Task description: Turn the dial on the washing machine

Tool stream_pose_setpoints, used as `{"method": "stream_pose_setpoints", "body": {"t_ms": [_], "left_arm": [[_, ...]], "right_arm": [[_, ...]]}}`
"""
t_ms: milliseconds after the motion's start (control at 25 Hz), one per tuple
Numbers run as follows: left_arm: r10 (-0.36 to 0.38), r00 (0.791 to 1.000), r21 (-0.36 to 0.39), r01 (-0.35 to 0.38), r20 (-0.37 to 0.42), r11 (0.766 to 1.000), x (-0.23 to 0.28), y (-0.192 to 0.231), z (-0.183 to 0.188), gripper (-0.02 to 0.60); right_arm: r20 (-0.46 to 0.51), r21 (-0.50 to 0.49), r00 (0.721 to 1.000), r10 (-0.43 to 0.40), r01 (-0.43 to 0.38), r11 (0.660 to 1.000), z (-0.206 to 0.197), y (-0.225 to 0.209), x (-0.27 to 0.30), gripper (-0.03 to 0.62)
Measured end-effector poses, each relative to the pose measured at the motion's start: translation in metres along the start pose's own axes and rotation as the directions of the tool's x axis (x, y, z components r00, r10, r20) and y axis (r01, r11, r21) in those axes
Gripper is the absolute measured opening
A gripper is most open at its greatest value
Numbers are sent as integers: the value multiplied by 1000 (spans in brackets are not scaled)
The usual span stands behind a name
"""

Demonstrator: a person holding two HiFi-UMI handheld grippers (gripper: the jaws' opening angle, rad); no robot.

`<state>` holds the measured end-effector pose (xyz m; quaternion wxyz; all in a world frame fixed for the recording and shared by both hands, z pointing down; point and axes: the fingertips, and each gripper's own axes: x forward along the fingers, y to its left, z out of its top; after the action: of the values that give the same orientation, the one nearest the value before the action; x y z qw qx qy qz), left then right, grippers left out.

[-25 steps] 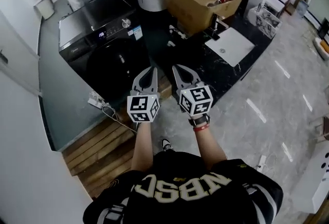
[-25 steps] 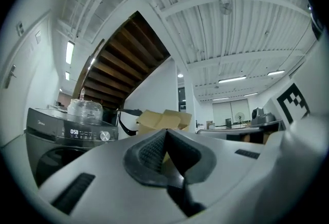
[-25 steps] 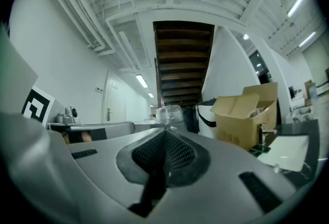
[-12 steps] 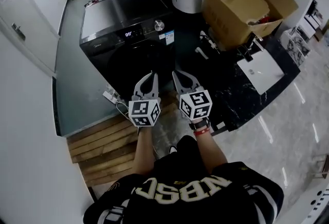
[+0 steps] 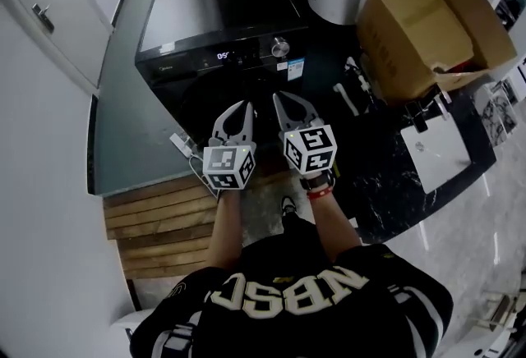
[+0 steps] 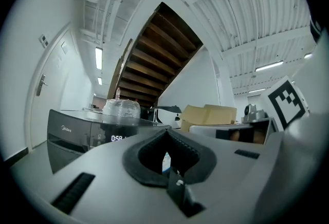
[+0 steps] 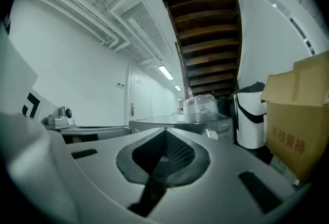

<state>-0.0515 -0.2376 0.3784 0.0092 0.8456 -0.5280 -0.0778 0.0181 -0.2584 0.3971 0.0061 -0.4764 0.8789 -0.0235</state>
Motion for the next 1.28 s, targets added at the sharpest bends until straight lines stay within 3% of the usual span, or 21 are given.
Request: {"method": "stream_pose_setpoints", "body": {"t_ms": [400,640,760,1000,1280], "left_arm": [[90,996,20,-91,8,996,89,42,2,14],[82,997,23,-81,-12,996,114,65,-5,14],[70,997,16,-70,-23,997,119,72,-12,14],[52,998,6,-52,-43,999,123,80,-20,14],[29,998,7,-29,-52,1000,126,83,-23,14]], "right_arm": [[-17,-103,999,47,-49,994,14,-65,92,8],[-70,-182,997,15,-27,983,0,-78,123,12],[-98,-273,995,-21,-7,962,1,-82,132,32],[-159,-477,983,-89,2,879,-16,-106,149,59],[-247,-702,962,-113,-98,705,-37,-108,166,138]]}}
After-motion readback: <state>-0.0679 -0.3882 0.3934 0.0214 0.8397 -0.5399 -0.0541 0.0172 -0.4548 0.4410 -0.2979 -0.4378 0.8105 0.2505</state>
